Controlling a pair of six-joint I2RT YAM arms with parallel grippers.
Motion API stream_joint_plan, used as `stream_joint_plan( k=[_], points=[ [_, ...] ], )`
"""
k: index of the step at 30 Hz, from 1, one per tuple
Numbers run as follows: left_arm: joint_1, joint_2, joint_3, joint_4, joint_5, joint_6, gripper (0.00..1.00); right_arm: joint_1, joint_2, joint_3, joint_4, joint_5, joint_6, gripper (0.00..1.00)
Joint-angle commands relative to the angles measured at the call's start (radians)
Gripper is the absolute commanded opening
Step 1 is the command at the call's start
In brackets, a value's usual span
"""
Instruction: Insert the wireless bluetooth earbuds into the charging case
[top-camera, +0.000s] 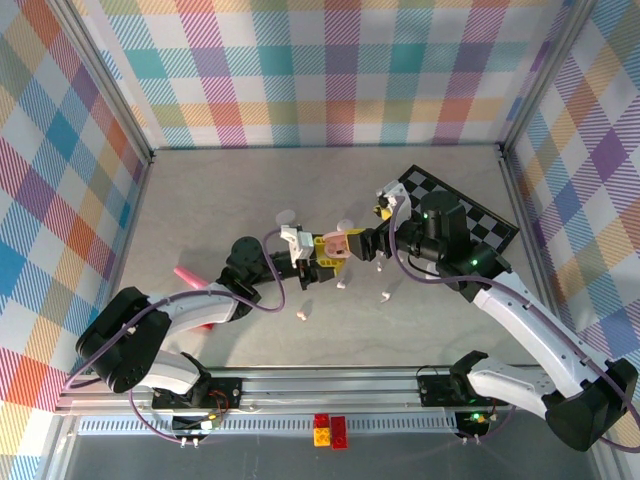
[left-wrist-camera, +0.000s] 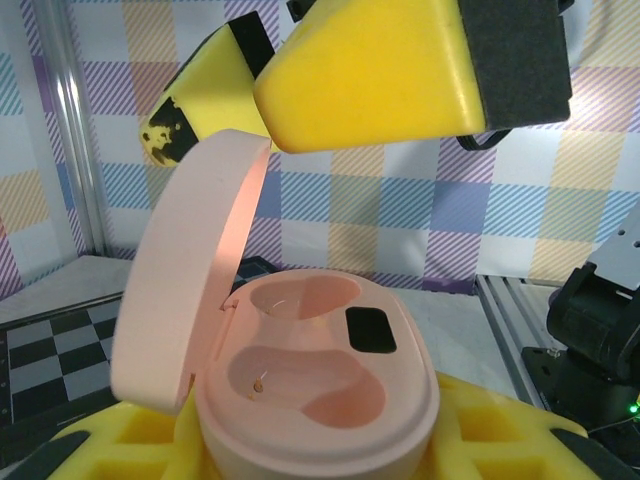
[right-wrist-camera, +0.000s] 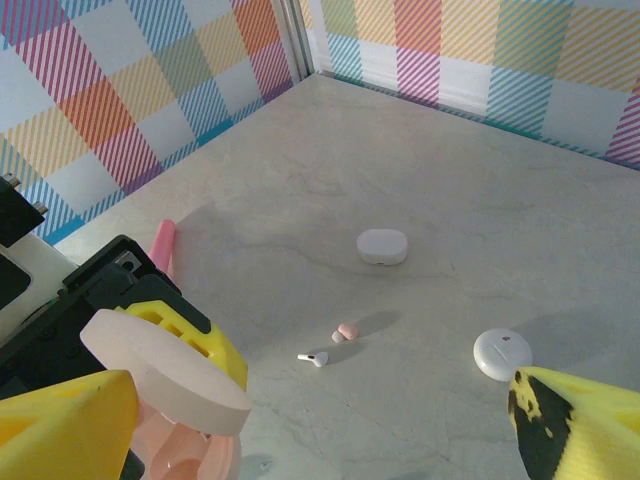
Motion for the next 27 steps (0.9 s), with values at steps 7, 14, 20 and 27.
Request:
stream_joint_plan(
  k=[7, 14, 20, 27],
  points=[
    [0.115, -0.038, -0.05, 0.08, 0.024, -0.017, 0.38, -0.071, -0.102, -0.087, 0.133, -0.045, 0.192, 0.97],
    [0.224, -0.054, -0.072, 0.111, 0.06, -0.052, 0.38, -0.165, -0.028, -0.164, 0.158, -0.126, 0.386, 0.99],
    [0.288, -0.07, -0.075, 0.109, 0.087, -0.063, 0.38, -0.164, 0.095, -0.184, 0.189, -0.195, 0.448, 0.99],
    [0.362, -0.053, -0.066, 0.125, 0.111, -0.071, 0.38, -0.127, 0.275, -0.147, 0.165, -0.231, 0.536, 0.93]
  ],
)
